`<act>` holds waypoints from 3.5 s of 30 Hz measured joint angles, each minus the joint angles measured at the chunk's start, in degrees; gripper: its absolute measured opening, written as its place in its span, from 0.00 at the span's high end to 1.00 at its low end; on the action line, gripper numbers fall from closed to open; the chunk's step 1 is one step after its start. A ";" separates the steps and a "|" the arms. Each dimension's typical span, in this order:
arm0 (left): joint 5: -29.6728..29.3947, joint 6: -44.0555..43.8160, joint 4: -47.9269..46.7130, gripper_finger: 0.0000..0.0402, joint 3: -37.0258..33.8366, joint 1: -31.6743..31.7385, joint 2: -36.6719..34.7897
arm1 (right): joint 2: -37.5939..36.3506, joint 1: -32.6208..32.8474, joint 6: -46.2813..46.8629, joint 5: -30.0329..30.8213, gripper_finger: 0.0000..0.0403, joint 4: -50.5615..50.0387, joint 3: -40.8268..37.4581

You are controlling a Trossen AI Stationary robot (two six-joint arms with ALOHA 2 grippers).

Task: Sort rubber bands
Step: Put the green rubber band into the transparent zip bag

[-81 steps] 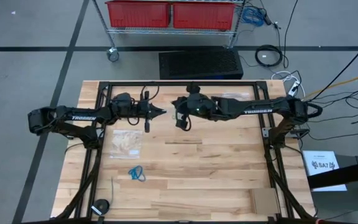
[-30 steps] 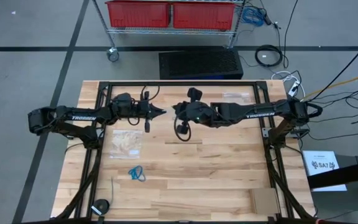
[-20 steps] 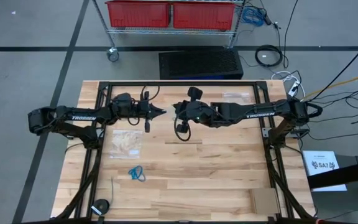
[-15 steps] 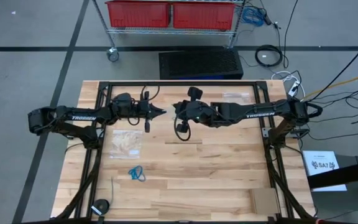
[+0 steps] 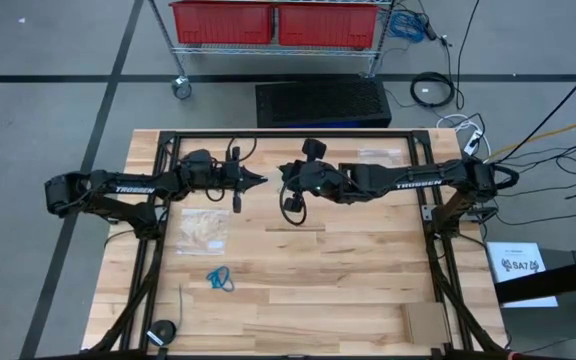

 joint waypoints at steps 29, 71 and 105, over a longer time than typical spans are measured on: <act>0.45 -0.01 0.04 1.00 0.00 -0.01 -0.02 | 1.33 0.00 3.40 -0.78 1.00 -5.36 0.07; -1.20 0.19 -2.04 1.00 0.00 -0.02 -0.02 | 4.35 -4.72 13.53 -21.68 0.55 -28.41 8.88; -6.87 0.08 3.90 0.57 0.02 11.30 13.57 | -3.05 -17.69 14.89 -15.75 0.55 -35.32 -29.21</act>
